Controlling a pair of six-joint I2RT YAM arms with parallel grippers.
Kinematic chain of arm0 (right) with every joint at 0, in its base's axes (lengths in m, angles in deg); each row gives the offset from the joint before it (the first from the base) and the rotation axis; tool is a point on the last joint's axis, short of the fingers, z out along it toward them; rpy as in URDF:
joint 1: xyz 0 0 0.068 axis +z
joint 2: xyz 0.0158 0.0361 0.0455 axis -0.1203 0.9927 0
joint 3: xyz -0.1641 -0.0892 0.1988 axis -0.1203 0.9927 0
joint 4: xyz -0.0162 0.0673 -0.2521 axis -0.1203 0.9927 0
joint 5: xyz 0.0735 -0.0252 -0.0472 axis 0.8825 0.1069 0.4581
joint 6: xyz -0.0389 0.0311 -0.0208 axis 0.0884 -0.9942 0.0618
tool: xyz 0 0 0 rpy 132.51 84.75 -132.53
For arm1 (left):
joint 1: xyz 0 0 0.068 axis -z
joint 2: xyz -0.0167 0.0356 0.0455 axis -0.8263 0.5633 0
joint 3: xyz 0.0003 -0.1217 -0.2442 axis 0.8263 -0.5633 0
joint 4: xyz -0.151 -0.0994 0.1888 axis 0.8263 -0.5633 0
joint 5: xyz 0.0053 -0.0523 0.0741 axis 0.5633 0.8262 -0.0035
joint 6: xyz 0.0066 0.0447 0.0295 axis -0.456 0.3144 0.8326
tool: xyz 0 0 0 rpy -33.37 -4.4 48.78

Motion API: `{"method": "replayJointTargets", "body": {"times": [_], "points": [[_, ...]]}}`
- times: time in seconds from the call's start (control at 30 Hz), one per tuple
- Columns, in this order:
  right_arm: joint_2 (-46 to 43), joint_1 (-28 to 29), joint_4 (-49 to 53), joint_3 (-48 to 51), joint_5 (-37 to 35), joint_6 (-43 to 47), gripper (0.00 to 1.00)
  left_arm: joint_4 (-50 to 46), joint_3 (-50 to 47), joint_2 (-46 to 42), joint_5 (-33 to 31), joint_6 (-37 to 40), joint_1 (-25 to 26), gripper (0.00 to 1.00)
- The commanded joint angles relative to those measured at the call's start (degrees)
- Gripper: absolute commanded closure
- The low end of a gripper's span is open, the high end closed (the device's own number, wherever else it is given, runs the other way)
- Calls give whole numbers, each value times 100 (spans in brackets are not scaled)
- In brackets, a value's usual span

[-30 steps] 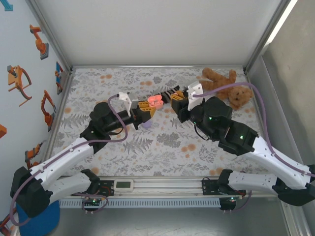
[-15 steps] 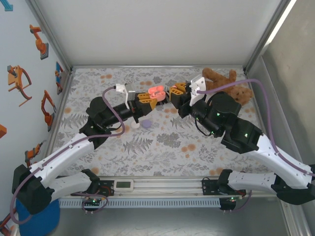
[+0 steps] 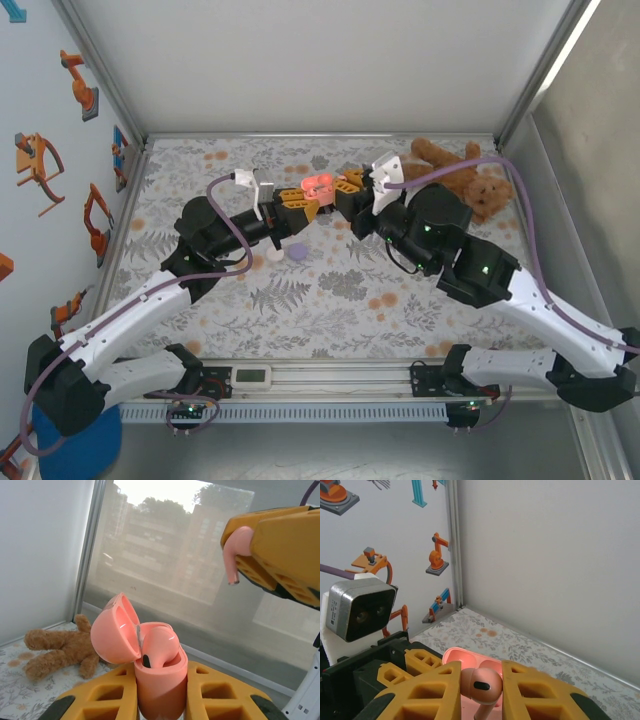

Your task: Insert wireless bluetooth earbuds into charging case

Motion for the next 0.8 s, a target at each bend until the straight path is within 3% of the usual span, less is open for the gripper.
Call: {"method": "replayJointTargets", "body": {"times": [0.0, 0.77], "points": [[77, -4, -213, -110, 59, 13, 79, 204, 88, -72, 90, -113, 35, 100], [354, -180, -164, 29, -120, -31, 79, 417, 1, 22, 99, -297, 32, 100]]}}
